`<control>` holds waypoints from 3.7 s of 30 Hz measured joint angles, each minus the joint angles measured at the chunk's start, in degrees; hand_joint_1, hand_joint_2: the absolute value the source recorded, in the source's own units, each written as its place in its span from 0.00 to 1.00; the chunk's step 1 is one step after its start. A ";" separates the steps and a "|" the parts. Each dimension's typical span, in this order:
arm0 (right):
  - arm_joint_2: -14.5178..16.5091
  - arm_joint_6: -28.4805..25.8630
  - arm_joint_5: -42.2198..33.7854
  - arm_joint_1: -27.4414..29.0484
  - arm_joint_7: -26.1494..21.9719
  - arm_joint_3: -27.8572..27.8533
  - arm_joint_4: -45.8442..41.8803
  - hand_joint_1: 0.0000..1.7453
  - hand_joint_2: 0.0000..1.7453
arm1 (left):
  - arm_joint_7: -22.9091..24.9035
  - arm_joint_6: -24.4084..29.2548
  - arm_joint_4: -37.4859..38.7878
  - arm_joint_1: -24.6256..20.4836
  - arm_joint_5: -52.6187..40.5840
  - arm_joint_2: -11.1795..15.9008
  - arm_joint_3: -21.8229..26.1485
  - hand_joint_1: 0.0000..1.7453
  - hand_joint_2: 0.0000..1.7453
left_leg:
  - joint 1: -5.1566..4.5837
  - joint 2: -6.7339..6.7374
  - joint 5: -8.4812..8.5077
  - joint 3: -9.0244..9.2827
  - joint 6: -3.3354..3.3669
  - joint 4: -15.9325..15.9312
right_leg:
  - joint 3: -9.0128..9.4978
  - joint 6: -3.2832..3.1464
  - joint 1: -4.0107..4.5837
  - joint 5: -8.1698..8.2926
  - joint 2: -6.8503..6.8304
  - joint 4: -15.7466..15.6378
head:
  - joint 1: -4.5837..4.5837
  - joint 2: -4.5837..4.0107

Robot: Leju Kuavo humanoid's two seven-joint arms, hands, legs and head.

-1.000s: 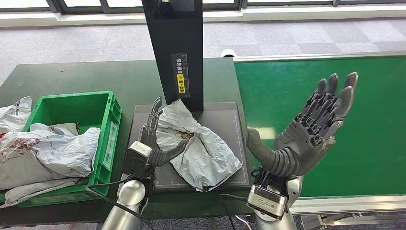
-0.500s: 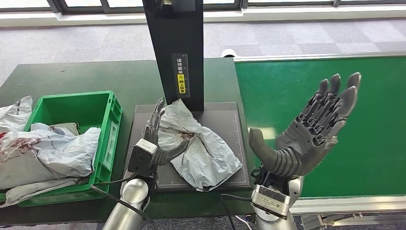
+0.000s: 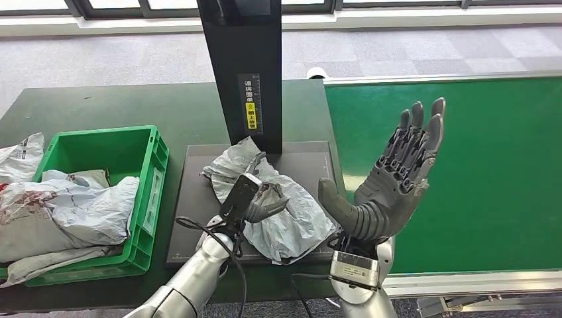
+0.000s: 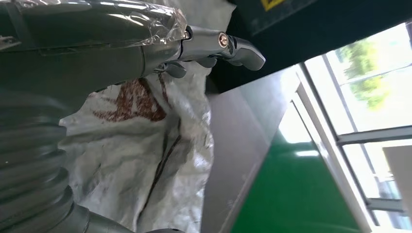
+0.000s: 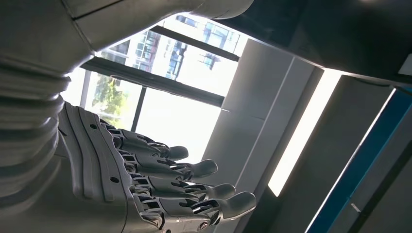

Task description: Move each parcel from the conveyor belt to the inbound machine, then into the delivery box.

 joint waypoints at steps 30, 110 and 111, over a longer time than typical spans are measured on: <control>0.00 -0.01 0.58 -0.02 0.01 -0.42 1.42 0.00 1.00 | 27.98 5.05 13.11 -6.51 -20.35 -0.03 -20.05 1.00 1.00 | 0.00 0.00 -0.01 0.45 0.01 -0.02 | 0.46 0.01 -0.01 -0.02 -0.01 0.00 | -0.02 0.00; -0.17 -0.07 1.35 2.11 0.01 -3.43 -2.79 0.00 1.00 | 38.49 20.03 -53.97 12.27 -73.72 14.44 21.62 1.00 1.00 | 0.01 0.24 -0.02 0.26 0.00 -0.03 | 0.13 0.00 -0.01 -0.01 0.23 0.01 | -0.02 0.00; -0.17 -0.07 1.27 2.18 0.01 -3.43 -2.90 0.00 1.00 | 36.21 20.03 -53.65 12.01 -73.41 14.07 23.93 1.00 1.00 | 0.01 0.25 -0.02 0.26 0.00 -0.03 | 0.13 0.00 -0.01 -0.01 0.24 0.01 | -0.02 0.00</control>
